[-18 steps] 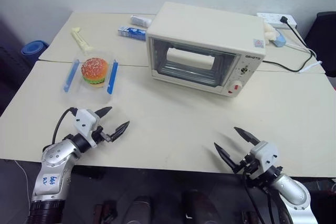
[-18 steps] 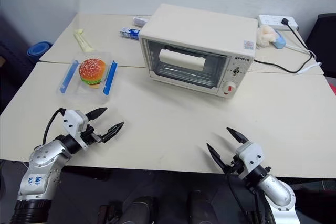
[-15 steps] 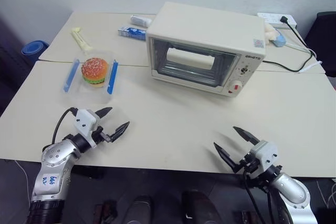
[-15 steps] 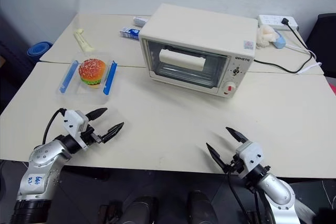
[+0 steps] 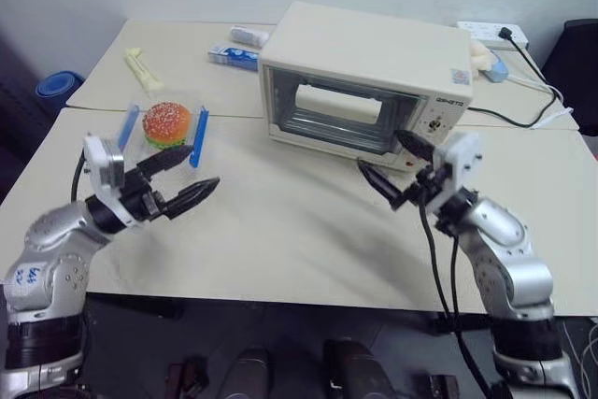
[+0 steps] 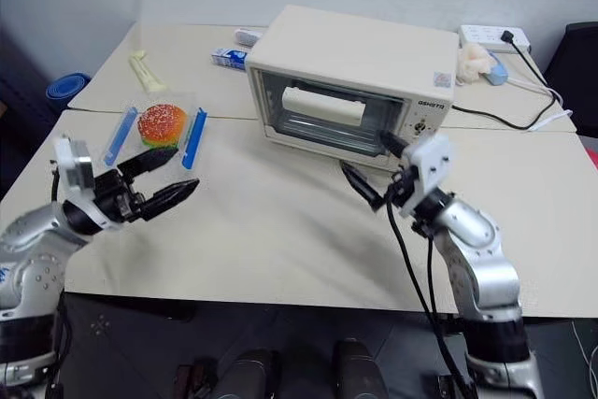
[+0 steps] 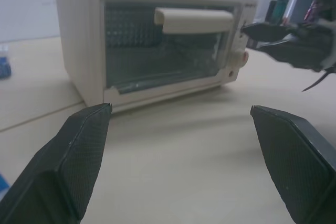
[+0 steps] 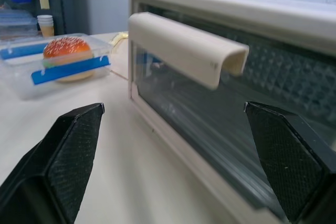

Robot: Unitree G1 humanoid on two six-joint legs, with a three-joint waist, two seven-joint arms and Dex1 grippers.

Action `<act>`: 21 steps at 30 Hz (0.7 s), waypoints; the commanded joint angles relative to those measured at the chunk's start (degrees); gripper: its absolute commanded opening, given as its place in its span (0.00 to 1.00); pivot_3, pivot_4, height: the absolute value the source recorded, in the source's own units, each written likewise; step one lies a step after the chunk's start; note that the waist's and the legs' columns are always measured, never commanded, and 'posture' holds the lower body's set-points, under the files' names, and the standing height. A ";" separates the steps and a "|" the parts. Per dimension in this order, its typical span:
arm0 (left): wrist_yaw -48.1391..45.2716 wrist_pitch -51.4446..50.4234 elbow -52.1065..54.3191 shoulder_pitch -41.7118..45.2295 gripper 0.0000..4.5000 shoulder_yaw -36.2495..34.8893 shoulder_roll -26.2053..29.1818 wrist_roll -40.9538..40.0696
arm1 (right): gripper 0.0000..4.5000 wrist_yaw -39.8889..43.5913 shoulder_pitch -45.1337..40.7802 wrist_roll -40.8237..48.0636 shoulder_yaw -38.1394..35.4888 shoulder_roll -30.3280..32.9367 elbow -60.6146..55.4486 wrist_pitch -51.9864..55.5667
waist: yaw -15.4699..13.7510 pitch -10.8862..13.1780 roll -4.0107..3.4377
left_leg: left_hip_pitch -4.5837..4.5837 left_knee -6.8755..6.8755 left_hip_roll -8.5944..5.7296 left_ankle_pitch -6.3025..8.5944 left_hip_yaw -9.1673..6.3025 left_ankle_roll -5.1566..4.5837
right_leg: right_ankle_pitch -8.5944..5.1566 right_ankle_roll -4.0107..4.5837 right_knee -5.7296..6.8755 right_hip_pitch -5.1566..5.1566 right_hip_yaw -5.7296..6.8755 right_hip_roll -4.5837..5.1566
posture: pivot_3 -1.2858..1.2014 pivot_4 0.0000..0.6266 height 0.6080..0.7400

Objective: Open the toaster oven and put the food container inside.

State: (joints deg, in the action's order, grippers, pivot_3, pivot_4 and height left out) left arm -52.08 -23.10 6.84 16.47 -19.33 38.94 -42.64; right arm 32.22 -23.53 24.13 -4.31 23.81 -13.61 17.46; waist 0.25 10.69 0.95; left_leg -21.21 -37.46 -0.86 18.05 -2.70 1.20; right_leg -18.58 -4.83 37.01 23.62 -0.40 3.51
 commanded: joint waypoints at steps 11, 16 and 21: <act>1.37 -0.34 2.24 -0.34 1.00 -0.20 -1.47 0.41 | 0.99 5.00 -1.97 -0.35 5.23 0.66 -3.73 1.04 | 0.10 0.00 0.00 | -0.11 0.02 0.00 0.05 0.05 -0.07 | 0.00 0.00 -0.03 0.06 -0.02 0.00 | 0.52 0.24 1.00; 1.30 0.36 -3.26 6.08 0.96 0.61 -1.55 1.35 | 1.00 9.13 4.96 -2.08 6.59 4.46 -7.45 -1.48 | -0.07 0.00 0.00 | -0.08 -0.08 0.00 0.04 0.05 -0.08 | 0.00 -0.01 -0.04 0.03 -0.01 -0.02 | 0.52 0.24 1.00; 1.62 5.67 -14.88 17.52 0.68 4.46 -3.52 7.87 | 1.00 11.30 7.44 -4.81 6.88 6.10 -6.03 -5.61 | -0.16 0.00 0.01 | -0.04 -0.32 -0.06 0.10 0.05 -0.28 | 0.02 -0.04 0.14 -0.04 0.00 -0.02 | 0.52 0.24 1.00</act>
State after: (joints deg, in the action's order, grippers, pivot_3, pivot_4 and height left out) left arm -50.53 -19.71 -6.47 32.30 -15.80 35.88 -36.66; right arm 42.68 -15.88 19.87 2.77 29.40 -18.22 14.03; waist 0.09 10.69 0.96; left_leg -21.25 -37.79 -0.94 18.14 -2.65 0.91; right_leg -18.55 -4.87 37.19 23.58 -0.38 3.49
